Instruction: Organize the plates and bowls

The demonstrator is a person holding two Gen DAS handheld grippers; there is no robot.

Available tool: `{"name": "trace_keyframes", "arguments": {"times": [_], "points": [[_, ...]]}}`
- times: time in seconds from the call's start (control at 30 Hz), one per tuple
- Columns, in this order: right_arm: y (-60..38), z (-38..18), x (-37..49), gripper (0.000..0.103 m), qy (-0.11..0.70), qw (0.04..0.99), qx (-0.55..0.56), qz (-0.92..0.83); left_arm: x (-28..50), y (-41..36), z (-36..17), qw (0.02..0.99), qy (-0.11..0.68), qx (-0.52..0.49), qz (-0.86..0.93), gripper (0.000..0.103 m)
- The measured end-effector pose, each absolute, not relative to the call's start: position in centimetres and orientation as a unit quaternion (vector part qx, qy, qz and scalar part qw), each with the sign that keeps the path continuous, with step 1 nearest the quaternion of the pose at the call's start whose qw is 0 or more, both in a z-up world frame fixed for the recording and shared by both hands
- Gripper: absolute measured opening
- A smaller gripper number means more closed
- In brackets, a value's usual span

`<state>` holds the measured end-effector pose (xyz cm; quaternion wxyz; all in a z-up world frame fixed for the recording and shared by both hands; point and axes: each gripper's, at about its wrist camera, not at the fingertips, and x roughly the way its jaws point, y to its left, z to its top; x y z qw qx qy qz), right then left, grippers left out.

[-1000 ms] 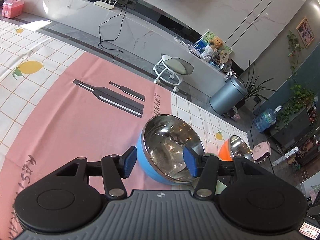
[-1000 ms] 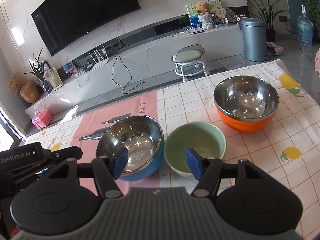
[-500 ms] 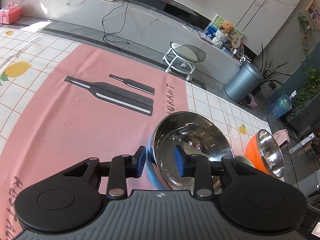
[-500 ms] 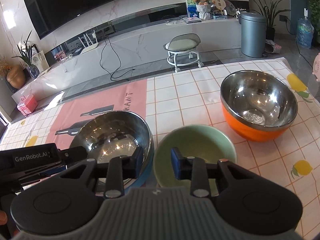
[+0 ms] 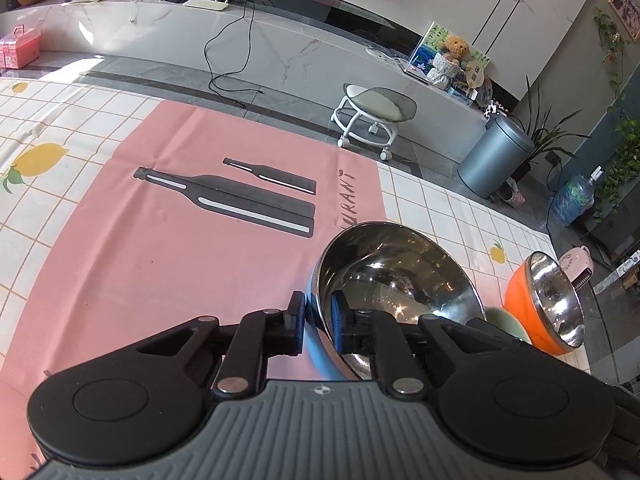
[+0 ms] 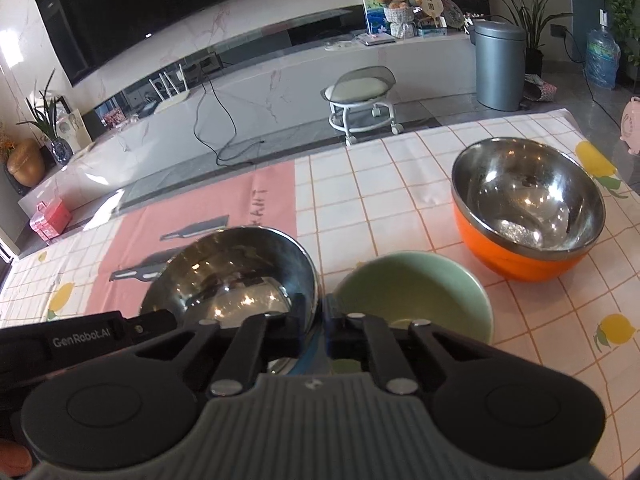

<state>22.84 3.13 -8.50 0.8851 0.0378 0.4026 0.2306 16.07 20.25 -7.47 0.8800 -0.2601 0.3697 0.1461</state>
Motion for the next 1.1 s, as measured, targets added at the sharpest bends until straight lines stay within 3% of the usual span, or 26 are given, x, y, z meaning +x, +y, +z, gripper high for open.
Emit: {"name": "trace_keyframes", "arguments": {"times": [0.57,1.1], "points": [[1.1,-5.5,18.2,0.005,0.393,0.880,0.073,0.255,9.6,19.3,-3.8,0.883,0.335,-0.292,0.150,0.015],[-9.0,-2.7,10.2,0.004,0.363,0.895,0.113,0.233,3.8,11.4,-0.4,0.903,0.313,-0.278,0.093,0.016]]}}
